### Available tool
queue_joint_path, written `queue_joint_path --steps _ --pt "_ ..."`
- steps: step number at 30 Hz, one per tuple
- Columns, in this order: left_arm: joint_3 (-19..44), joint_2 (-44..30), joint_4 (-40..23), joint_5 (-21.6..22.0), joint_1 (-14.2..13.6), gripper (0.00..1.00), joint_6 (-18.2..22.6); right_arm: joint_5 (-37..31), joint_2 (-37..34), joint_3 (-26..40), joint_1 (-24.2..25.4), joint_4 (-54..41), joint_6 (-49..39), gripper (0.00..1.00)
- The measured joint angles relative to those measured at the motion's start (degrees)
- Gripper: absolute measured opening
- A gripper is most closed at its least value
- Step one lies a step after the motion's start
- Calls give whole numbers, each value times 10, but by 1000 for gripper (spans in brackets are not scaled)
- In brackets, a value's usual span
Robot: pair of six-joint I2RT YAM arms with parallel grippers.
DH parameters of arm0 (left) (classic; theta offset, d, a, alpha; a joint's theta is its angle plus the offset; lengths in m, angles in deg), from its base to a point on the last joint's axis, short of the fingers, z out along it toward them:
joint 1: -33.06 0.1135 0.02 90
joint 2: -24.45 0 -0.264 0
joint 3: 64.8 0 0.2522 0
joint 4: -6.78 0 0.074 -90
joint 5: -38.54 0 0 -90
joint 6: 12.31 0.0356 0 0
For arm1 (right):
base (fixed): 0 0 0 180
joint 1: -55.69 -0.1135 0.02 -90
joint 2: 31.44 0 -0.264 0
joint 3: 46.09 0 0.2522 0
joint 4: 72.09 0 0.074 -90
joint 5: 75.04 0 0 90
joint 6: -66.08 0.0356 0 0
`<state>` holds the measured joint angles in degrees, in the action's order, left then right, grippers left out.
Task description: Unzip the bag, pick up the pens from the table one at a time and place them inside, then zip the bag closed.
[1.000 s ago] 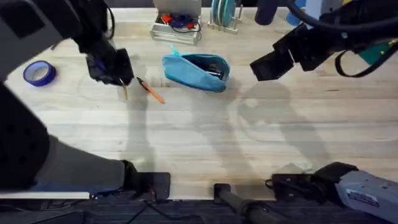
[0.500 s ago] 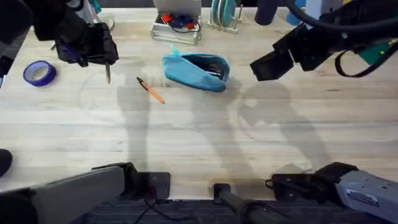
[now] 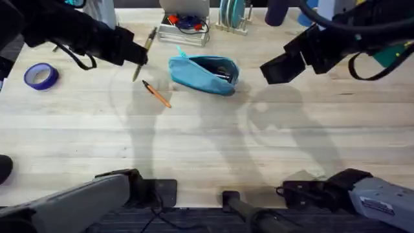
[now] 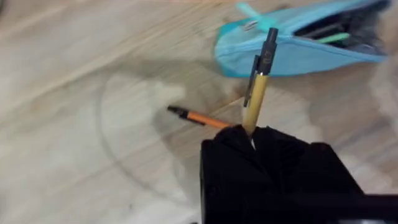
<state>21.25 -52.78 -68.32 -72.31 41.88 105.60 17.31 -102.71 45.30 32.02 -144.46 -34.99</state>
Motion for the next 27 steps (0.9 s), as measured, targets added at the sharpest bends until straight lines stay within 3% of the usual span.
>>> queue_joint_path --steps 7,11,17,27 --pt "0 0 4 -83 0 41 177 0 0 0 0 0 0 997" --pt "0 0 42 -104 0 42 241 0 0 0 0 0 0 998" --pt "0 0 120 -141 0 42 282 0 0 0 0 0 0 997" --pt "0 0 209 -242 -9 41 296 0 0 0 0 0 0 998"
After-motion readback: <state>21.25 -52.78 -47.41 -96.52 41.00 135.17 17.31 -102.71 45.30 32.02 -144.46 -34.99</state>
